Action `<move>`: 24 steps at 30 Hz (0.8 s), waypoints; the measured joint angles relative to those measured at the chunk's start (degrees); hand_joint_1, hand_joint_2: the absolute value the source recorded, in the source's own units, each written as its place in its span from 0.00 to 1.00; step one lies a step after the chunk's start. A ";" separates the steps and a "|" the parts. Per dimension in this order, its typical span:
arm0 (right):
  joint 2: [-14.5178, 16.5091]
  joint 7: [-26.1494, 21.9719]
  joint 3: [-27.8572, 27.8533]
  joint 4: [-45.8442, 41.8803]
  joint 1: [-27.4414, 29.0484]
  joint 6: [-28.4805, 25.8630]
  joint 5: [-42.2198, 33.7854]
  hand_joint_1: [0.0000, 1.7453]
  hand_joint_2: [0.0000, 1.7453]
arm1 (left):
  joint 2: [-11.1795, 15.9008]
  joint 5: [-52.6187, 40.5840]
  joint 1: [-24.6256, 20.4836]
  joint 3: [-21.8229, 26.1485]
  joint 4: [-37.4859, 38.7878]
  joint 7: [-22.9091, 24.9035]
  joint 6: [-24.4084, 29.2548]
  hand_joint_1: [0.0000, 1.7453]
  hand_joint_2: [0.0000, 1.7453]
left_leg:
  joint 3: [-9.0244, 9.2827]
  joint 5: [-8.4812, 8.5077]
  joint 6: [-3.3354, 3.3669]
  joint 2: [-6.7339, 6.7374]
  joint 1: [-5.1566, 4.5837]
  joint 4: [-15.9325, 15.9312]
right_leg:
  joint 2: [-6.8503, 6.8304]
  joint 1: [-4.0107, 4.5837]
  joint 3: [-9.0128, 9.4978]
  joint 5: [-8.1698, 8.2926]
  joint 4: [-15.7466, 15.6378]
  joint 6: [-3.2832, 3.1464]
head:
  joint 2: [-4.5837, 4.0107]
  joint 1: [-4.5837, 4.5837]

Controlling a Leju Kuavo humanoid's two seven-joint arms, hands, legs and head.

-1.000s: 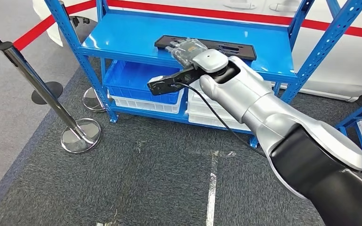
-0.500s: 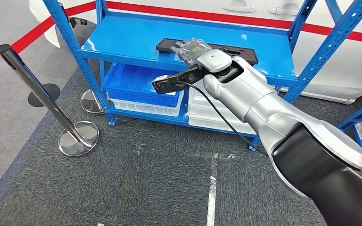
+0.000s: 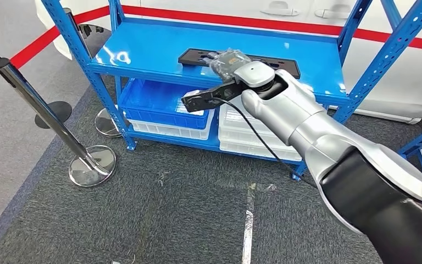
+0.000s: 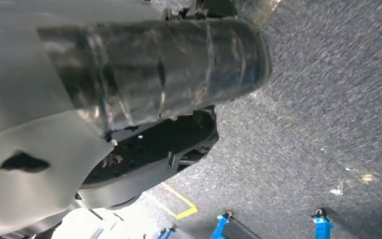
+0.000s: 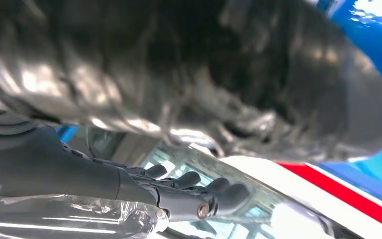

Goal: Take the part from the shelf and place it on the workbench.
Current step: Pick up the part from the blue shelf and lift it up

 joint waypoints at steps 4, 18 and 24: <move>0.02 -0.24 0.00 -0.02 -0.06 0.00 0.19 0.00 0.00 | 0.01 0.09 -0.14 -0.01 0.00 0.25 0.26 0.00 0.00 | -4.08 -4.05 -1.03 0.30 0.06 8.83 | -0.05 -0.28 1.28 -0.54 -0.44 -1.17 | -0.01 -0.68; 0.36 -0.60 -0.01 -0.14 0.46 0.07 0.10 0.00 0.00 | -0.09 0.11 -0.01 -0.03 0.00 0.10 0.11 0.00 0.00 | -1.99 3.17 1.61 0.19 -0.41 -1.03 | -0.05 0.65 2.71 -3.27 0.48 0.29 | -0.01 -0.60; 0.24 -0.67 -0.02 -0.09 1.23 0.65 0.27 0.00 0.00 | -0.06 0.16 -0.09 -0.04 0.00 0.17 0.14 0.00 0.00 | -0.95 2.23 2.36 0.16 -0.16 -1.02 | -0.26 -0.04 -6.19 -7.06 15.23 1.25 | -0.01 -0.25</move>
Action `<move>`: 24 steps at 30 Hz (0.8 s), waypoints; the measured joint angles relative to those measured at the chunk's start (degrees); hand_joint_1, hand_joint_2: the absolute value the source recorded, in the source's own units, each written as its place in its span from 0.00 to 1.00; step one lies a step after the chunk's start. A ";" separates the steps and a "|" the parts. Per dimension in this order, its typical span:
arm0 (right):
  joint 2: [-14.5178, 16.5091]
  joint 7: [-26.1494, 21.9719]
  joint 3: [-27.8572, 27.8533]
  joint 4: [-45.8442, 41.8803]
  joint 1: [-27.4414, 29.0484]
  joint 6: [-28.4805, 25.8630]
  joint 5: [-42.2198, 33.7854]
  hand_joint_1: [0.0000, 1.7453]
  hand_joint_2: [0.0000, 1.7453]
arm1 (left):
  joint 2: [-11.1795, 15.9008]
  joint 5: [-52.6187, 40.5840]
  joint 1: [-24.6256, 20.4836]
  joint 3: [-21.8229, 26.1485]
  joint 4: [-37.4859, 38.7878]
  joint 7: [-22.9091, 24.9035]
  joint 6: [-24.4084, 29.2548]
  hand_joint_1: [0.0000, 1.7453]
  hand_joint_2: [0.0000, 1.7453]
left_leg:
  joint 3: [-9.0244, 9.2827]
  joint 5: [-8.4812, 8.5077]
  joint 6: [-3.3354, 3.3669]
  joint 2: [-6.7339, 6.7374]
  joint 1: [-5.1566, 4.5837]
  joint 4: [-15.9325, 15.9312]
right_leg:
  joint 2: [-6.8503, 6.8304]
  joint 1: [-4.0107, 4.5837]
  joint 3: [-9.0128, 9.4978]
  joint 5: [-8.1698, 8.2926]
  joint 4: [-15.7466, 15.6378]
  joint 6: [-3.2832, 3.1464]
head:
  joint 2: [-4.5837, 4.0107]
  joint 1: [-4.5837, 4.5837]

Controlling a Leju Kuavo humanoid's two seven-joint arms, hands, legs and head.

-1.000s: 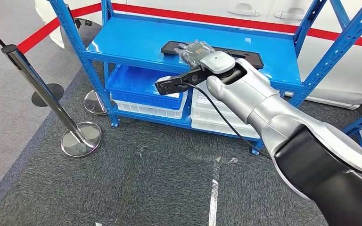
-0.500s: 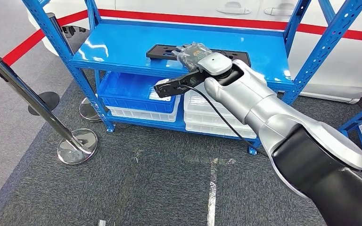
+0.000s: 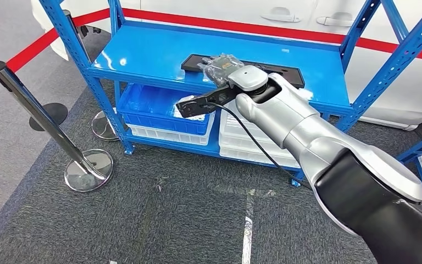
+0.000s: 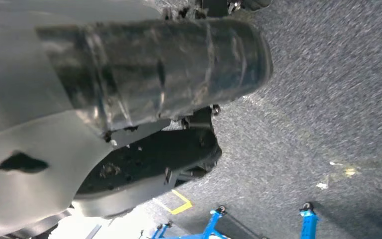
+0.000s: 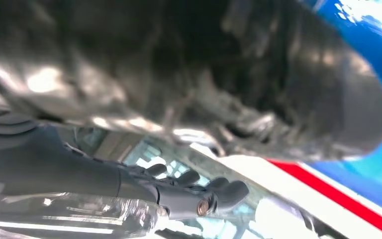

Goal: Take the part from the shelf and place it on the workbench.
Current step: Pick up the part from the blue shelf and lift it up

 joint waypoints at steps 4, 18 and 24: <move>-0.08 0.20 0.00 0.03 0.03 0.05 0.20 0.00 0.00 | 0.07 0.02 0.04 0.00 0.04 0.04 0.09 0.00 0.00 | 0.76 -1.84 -0.74 -0.31 -0.07 1.17 | -0.10 -0.33 4.68 7.39 -12.22 -0.12 | 0.01 0.07; -0.07 1.15 -0.02 0.06 1.41 1.89 -1.29 0.00 0.00 | 0.14 0.33 -0.20 -0.02 0.09 0.50 0.03 0.00 0.00 | -5.96 -1.05 -2.70 0.13 0.06 9.93 | 0.40 -0.35 8.91 4.68 -14.90 -2.39 | 0.00 -0.52; -0.23 1.32 -0.05 0.10 1.55 2.26 -1.65 0.00 0.00 | 0.14 0.39 0.10 -0.03 0.17 0.70 0.11 0.00 0.00 | -2.42 0.60 -1.57 0.01 -0.62 1.60 | 0.57 -0.10 8.95 4.44 -15.39 -1.21 | 0.00 -0.48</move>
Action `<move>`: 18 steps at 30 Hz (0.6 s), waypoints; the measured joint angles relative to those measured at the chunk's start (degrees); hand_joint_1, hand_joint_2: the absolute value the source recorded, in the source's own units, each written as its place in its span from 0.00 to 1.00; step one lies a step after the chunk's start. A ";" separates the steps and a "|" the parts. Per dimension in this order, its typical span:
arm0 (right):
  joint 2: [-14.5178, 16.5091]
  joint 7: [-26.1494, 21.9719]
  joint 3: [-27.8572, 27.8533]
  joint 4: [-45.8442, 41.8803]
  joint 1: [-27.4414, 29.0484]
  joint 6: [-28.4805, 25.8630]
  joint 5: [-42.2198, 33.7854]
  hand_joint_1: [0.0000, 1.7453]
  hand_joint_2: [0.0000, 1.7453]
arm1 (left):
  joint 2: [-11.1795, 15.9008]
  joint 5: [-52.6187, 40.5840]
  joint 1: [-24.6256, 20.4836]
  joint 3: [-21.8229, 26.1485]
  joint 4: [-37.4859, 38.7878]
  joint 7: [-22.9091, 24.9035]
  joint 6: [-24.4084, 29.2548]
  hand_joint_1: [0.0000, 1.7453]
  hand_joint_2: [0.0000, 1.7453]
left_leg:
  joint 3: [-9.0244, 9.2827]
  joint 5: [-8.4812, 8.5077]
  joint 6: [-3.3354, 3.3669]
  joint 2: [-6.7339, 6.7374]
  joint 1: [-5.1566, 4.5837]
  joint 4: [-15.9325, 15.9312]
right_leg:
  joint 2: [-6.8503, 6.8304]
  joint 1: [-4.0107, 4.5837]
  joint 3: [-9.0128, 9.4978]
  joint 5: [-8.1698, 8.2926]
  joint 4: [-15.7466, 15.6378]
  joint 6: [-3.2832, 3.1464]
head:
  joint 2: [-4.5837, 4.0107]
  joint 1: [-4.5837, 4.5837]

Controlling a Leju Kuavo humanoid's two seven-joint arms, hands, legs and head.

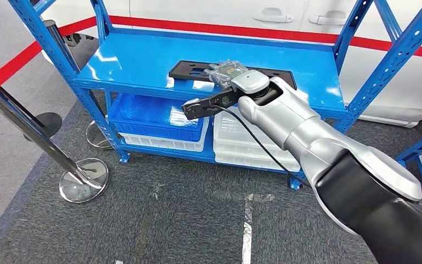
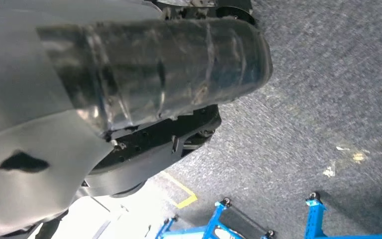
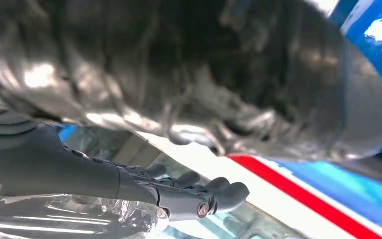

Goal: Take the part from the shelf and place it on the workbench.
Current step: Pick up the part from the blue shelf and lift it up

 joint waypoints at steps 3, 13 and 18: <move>-0.01 0.00 0.00 0.00 0.01 0.00 0.00 0.00 0.00 | 0.00 -0.01 0.00 0.00 0.00 0.00 0.00 0.00 0.00 | 0.00 0.00 0.01 0.00 0.00 0.00 | -0.01 -0.01 0.02 0.02 -0.08 0.05 | 0.00 0.01; -0.59 0.30 -0.09 0.10 0.20 0.06 -0.34 0.00 0.00 | -0.19 0.05 -0.11 -0.02 0.02 -0.01 0.15 0.00 0.00 | 2.16 -0.85 1.13 -0.06 0.65 -1.17 | -0.34 0.05 -5.26 -2.42 8.47 1.04 | 0.00 0.48; -1.44 0.75 -0.39 0.29 0.56 0.14 -0.96 0.00 0.00 | -0.10 0.13 -0.12 -0.02 0.07 -0.39 0.36 0.00 0.00 | 2.65 -4.23 -0.92 -0.10 0.60 1.56 | -0.31 -0.22 -1.74 2.41 -0.64 -0.56 | 0.01 0.20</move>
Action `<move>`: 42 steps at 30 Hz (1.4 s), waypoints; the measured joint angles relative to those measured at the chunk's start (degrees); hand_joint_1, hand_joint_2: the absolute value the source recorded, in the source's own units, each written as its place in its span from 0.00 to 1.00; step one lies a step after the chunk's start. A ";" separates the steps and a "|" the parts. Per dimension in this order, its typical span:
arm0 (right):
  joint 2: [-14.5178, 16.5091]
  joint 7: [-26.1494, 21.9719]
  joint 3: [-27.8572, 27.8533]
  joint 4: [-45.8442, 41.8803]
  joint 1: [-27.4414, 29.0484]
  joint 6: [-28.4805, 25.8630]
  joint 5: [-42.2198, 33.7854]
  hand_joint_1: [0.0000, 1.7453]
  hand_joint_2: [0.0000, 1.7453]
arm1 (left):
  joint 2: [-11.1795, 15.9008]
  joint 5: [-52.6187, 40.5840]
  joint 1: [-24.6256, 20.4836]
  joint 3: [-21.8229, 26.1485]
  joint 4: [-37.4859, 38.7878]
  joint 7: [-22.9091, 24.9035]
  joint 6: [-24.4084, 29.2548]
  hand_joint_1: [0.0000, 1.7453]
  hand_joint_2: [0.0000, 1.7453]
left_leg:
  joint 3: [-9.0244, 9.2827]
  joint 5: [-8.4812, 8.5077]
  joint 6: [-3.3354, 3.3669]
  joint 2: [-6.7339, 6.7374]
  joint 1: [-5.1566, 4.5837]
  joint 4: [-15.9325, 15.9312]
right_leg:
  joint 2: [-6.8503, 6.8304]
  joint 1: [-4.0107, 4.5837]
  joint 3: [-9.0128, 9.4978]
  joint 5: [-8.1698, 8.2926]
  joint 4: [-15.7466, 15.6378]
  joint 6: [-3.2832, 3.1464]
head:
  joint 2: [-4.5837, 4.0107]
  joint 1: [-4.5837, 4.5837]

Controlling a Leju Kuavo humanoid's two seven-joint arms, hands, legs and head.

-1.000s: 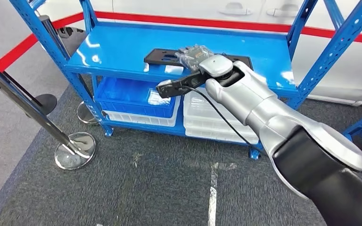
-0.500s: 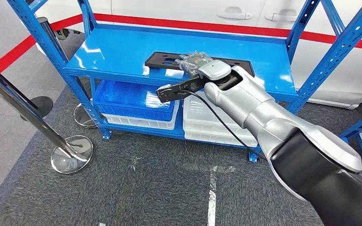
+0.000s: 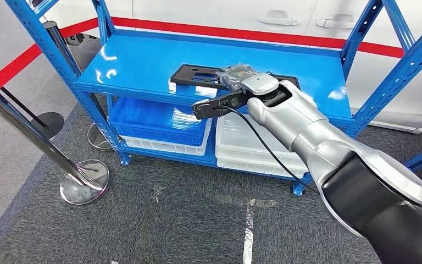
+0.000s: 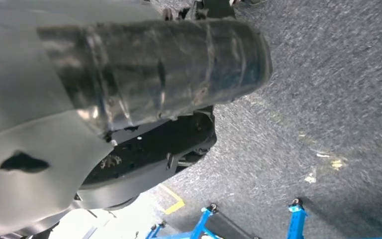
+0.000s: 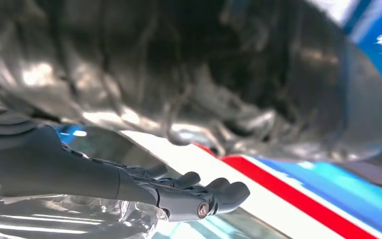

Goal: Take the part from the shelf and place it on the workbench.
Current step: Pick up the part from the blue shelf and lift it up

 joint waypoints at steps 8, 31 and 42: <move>-0.28 1.07 -0.07 0.11 1.03 -0.20 0.37 0.00 0.00 | 0.03 0.11 -0.22 -0.01 0.00 0.15 0.29 0.00 0.00 | -4.85 3.25 -0.73 0.26 0.29 4.62 | 0.25 -0.29 2.37 -1.98 0.09 -0.11 | -0.01 -0.28; -3.63 3.34 -0.07 0.96 3.36 1.07 4.63 0.00 0.00 | 0.38 0.44 -0.22 -0.93 0.02 0.76 1.61 0.00 0.00 | 0.35 -1.38 0.32 0.43 -0.35 0.89 | -0.14 -0.03 -0.01 0.26 -0.33 -0.15 | -0.01 -0.01; -4.23 3.57 -0.07 1.05 3.93 0.98 4.90 0.00 0.00 | 0.86 0.45 -0.35 -1.31 0.04 0.85 1.90 0.00 0.00 | -1.61 3.33 0.18 0.08 -0.13 -1.13 | 0.64 -0.11 1.50 -1.81 0.42 1.10 | -0.01 -0.17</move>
